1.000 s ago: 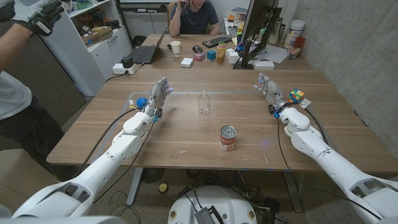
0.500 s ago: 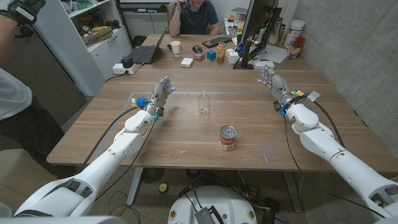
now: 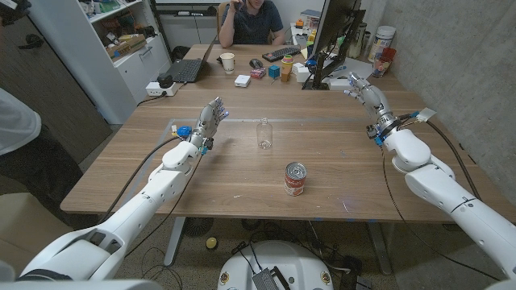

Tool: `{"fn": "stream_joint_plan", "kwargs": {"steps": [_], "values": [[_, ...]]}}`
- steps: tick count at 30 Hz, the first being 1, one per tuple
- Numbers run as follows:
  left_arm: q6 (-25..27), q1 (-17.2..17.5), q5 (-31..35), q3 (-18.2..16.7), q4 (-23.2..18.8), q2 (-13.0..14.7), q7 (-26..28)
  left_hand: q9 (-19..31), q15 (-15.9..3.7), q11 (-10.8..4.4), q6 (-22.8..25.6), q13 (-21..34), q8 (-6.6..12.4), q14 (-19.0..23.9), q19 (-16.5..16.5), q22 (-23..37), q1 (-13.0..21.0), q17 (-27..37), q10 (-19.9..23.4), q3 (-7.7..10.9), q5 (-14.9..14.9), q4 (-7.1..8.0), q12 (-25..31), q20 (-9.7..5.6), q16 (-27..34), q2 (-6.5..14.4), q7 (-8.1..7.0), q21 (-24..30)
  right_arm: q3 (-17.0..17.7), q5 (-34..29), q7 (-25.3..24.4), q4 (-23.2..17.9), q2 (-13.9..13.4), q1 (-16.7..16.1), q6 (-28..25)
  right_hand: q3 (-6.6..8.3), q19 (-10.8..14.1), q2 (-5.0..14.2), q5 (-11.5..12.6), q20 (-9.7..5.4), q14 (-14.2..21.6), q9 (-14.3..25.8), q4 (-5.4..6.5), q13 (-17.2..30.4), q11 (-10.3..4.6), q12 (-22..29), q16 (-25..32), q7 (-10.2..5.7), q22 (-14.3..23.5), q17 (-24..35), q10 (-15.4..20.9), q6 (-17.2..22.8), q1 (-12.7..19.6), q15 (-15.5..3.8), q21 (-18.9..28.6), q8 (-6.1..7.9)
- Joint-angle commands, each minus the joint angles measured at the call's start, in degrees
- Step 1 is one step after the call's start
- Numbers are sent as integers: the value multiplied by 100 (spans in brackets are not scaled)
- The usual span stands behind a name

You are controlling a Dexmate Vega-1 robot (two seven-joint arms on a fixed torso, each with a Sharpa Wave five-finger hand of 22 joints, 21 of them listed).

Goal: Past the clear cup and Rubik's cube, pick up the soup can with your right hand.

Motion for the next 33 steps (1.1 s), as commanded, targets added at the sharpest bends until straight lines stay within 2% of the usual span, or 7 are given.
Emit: {"fn": "stream_joint_plan", "kwargs": {"steps": [1,8,17,24,33], "values": [[-90,-121,-2,26,164,-54,-163,20,-10,0,-403,14,36,-341,-3,29,-6,9,-375,8,25,-11,31,11,46,550,-6,-14,706,-642,-522,-1173,-512,-796,-138,10,88,3,46,4,55,12,-41,27,19,46,23,62,31,0,87,27,51,-2,-15,41],[-115,-179,-2,42,252,-78,-237,20,-14,10,-404,14,36,-341,4,30,-6,8,-372,6,26,-12,32,14,46,549,-7,-27,1162,-967,-684,-1666,-629,-1293,-298,0,114,-2,49,-7,81,12,-56,28,39,43,22,80,31,-2,113,38,62,-24,-24,39],[-137,-198,0,50,257,-77,-291,20,-16,10,-404,13,36,-344,8,30,-6,8,-376,4,26,-12,31,14,44,549,-9,-41,1754,-1403,-728,-2248,-582,-1901,-386,-10,131,-5,53,-11,93,12,-72,29,64,31,13,89,31,-4,114,38,74,-32,-39,31],[-144,-218,-4,58,294,-79,-340,20,-17,21,-403,13,37,-344,11,31,-7,8,-377,2,26,-12,31,14,44,548,-2,-54,2229,-1879,-706,-2711,-381,-2410,-428,-26,300,0,59,-109,162,13,-99,31,102,9,16,102,35,-6,111,53,98,-74,-11,26],[-211,-341,-6,97,475,-145,-506,20,-20,8,-405,13,36,-343,19,31,-7,7,-378,-2,27,-13,31,13,45,547,3,-71,2751,-2583,-616,-3288,76,-2933,-536,-46,371,-11,60,-98,185,13,-117,31,103,1,9,84,36,-7,122,100,105,-89,-9,37]]}}
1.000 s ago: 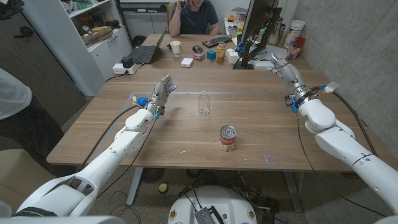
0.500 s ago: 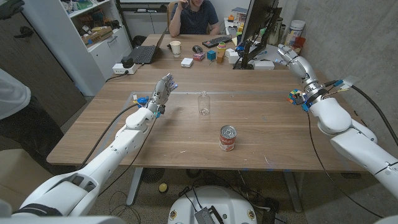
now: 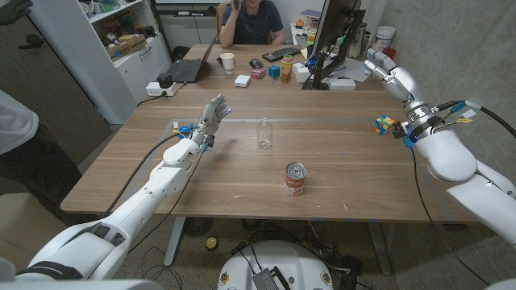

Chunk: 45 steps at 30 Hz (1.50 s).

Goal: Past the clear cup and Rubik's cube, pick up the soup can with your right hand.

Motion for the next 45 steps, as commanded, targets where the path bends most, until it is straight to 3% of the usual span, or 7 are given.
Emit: {"fn": "stream_joint_plan", "kwargs": {"steps": [1,13,26,35,41,45], "values": [[-76,-135,-10,47,189,-63,-219,20,-22,8,-406,13,36,-343,22,32,-7,7,-378,-2,27,-12,31,13,45,547,3,-6,865,-913,78,-952,561,-900,-146,-1,57,-51,60,28,74,14,-24,32,17,0,9,-21,8,20,40,65,23,-36,10,37],[-135,-253,-44,71,407,-126,-430,20,-15,11,-412,14,34,-342,27,32,-7,7,-382,-4,28,-12,30,14,45,548,7,-28,1230,-2137,348,-1789,1114,-1426,-552,-46,271,-80,65,60,180,17,-58,33,30,-5,15,-24,12,18,91,129,33,-43,39,43],[-163,-378,-65,97,601,-162,-648,20,-15,16,-409,14,36,-343,35,33,-8,6,-378,-8,29,-12,33,13,44,549,5,-52,1230,-3306,562,-2397,1586,-1745,-752,-64,303,-85,72,64,191,19,-76,34,12,-13,-1,-27,12,17,101,152,45,-51,20,41],[-196,-431,-79,82,710,-157,-744,19,-15,16,-408,13,37,-341,41,34,-8,6,-380,-10,29,-12,32,14,44,549,12,-68,1106,-4190,1003,-2852,1629,-1796,-1163,-72,428,-67,80,101,223,21,-96,35,0,-16,-8,-32,10,15,129,170,70,-60,32,37],[-211,-436,-128,65,780,-159,-844,19,-13,14,-406,13,37,-341,43,34,-8,5,-378,-11,29,-12,33,14,44,549,8,-77,905,-4528,1435,-3031,1493,-1642,-1414,-78,454,-63,84,142,211,23,-108,36,-6,-36,-22,-51,9,14,95,145,83,-53,21,22],[-219,-436,-147,53,812,-151,-890,19,-6,11,-392,13,42,-337,45,34,-8,5,-369,-12,29,-12,37,18,45,549,10,-82,770,-4758,1615,-3104,1406,-1533,-1520,-91,627,-58,93,229,270,22,-136,37,-70,-30,-18,-117,7,12,141,190,114,-76,43,29]]}}
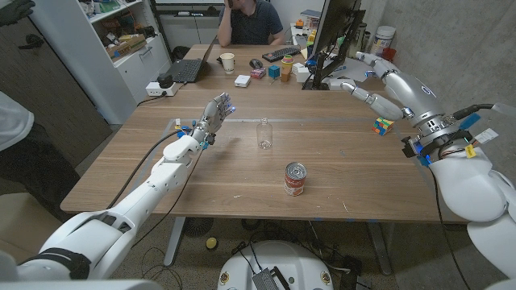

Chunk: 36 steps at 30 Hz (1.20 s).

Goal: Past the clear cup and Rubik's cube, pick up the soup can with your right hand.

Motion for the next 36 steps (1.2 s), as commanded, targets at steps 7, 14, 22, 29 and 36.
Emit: {"fn": "stream_joint_plan", "kwargs": {"steps": [7,14,22,29,36], "values": [[-50,-27,-88,-53,155,13,-216,20,-8,19,-374,14,48,-335,25,35,-7,18,-360,-13,30,-13,40,-5,46,549,4,-32,-497,-1093,835,-449,-280,341,-518,-35,453,-32,53,92,240,20,-113,11,-207,21,4,-192,3,6,167,132,125,-92,64,37],[-52,7,-100,-60,128,41,-257,20,-7,9,-359,13,51,-317,44,35,-7,18,-343,-17,29,-15,45,-6,51,544,-1,-43,-669,-1320,1136,-543,-433,445,-650,-55,570,-62,67,110,308,19,-146,10,-264,16,8,-209,-1,4,198,139,157,-125,65,28],[-69,102,-102,-79,1,74,-200,19,-10,9,-353,13,50,-311,56,35,-6,17,-332,-19,30,-16,47,-3,51,542,-4,-56,-824,-1372,1657,-606,-674,557,-797,-69,632,-79,95,131,308,20,-199,12,-260,-45,-22,-245,-6,3,77,-37,234,-75,17,-46],[-44,174,-128,-85,-97,104,-202,19,-17,4,-348,13,50,-306,63,35,-5,16,-328,-19,30,-18,47,3,51,542,-12,-68,-1014,-1572,1890,-637,-844,642,-922,-130,580,-148,123,167,182,29,-251,17,-246,-111,-86,-310,-9,8,-147,-325,297,9,-110,-103],[10,229,-152,-79,-162,130,-212,19,-26,-4,-321,13,58,-295,78,35,-5,15,-312,-22,30,-19,51,0,54,536,-18,-75,-1172,-1657,2090,-617,-958,757,-1087,-131,584,-130,134,164,148,33,-260,19,-257,-108,-97,-335,-9,10,-173,-255,330,-8,-139,-57]]}}
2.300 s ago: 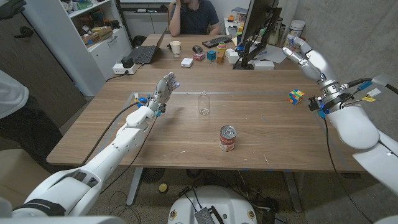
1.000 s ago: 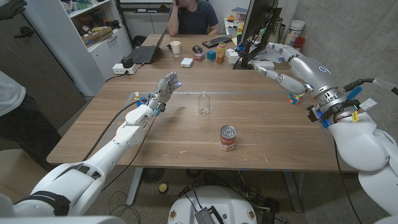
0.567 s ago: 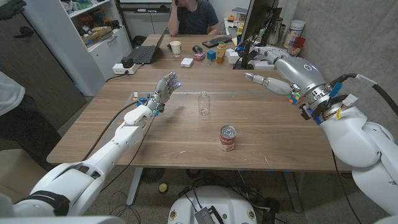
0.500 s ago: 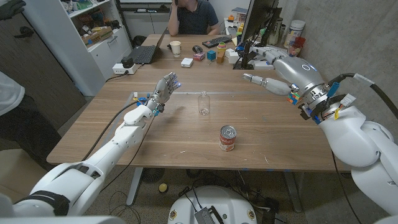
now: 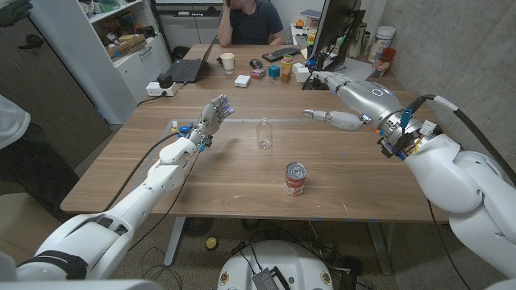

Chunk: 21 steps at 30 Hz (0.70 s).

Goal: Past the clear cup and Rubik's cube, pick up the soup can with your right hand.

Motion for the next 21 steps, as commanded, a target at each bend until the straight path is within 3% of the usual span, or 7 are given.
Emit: {"fn": "stream_joint_plan", "kwargs": {"steps": [1,14,21], "values": [[71,105,-36,-5,-136,52,13,19,-22,-5,-322,13,34,-295,16,7,-4,14,-315,-23,30,-20,28,-18,53,535,-16,-12,-292,-247,383,-8,-249,180,-256,16,7,38,27,28,-78,36,-33,21,-44,12,-11,-21,5,9,-51,60,85,-4,-46,47],[137,126,-14,14,-191,86,50,20,-9,7,-325,13,29,-294,23,7,-5,13,-317,-28,29,-21,24,-14,51,529,-8,-30,-536,-502,879,5,-544,345,-602,-13,-4,42,48,62,-109,48,-44,23,-61,41,-11,-119,4,11,-45,196,128,-33,-116,109],[157,157,-25,3,-235,102,80,20,-6,6,-331,13,24,-298,26,7,-6,13,-319,-30,30,-20,22,-8,48,530,-7,-42,-681,-374,1142,36,-656,439,-791,-100,243,-66,73,111,-111,58,-63,25,-77,25,2,-232,4,14,-151,-1,141,-31,-92,43]]}}
